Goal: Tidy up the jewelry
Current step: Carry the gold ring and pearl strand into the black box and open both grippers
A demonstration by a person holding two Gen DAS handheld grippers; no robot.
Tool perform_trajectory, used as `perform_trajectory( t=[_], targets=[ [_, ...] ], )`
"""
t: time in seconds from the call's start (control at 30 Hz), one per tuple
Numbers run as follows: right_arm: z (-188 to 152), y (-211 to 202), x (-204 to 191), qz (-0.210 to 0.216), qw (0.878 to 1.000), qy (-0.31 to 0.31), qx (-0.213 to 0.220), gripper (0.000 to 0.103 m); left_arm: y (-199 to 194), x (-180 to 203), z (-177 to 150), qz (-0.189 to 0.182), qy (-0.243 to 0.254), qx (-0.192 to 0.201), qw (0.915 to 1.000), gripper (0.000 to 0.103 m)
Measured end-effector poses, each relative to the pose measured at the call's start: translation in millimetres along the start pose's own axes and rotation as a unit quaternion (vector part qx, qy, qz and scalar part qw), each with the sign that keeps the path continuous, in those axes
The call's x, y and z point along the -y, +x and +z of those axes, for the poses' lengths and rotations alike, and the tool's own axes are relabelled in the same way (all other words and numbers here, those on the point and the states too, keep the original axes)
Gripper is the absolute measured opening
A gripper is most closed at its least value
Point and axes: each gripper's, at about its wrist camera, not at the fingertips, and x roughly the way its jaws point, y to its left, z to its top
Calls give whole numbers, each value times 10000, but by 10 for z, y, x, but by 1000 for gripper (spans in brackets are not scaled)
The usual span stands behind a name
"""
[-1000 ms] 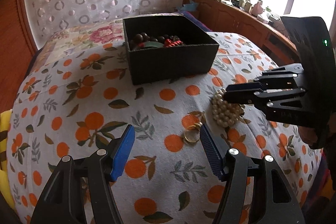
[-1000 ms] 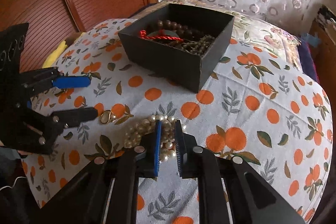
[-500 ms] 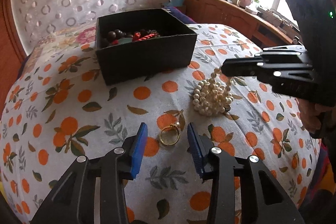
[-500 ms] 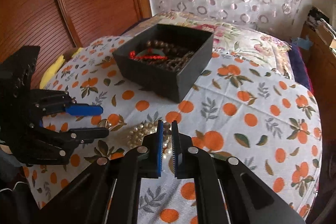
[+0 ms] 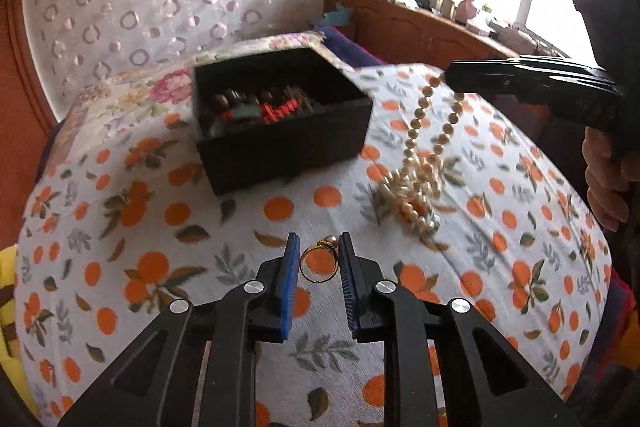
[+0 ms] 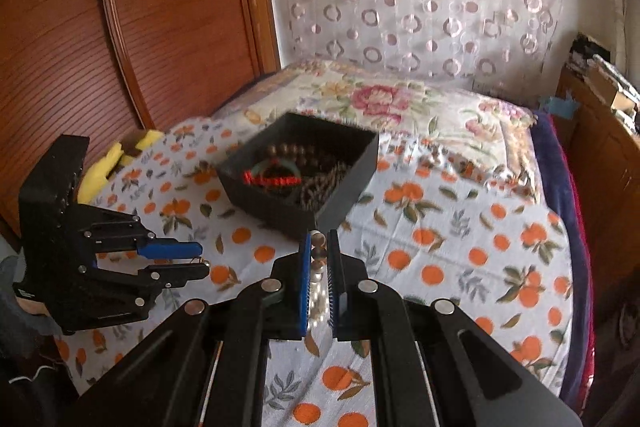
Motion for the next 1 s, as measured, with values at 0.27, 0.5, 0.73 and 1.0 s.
perform_trajectory(
  t=[0.27,0.5,0.73,1.0],
  targets=[
    [436,-312,-88,-67,9983,-365,442,9,-278,-136,349,259,-91,497,9984,18],
    [823,-523,-61,-193,9952,-539,799,9,-373,-268,591,429,-90,709,9965,18],
    [1232,-702,-29,-199,9912,-666,1122,9,-291,-378,709,402,-202,747,9962,18],
    [1575,-669,-47,-221,9885,-807,1258,9,-103,-413,803,399,-193,678,9967,19]
  ],
)
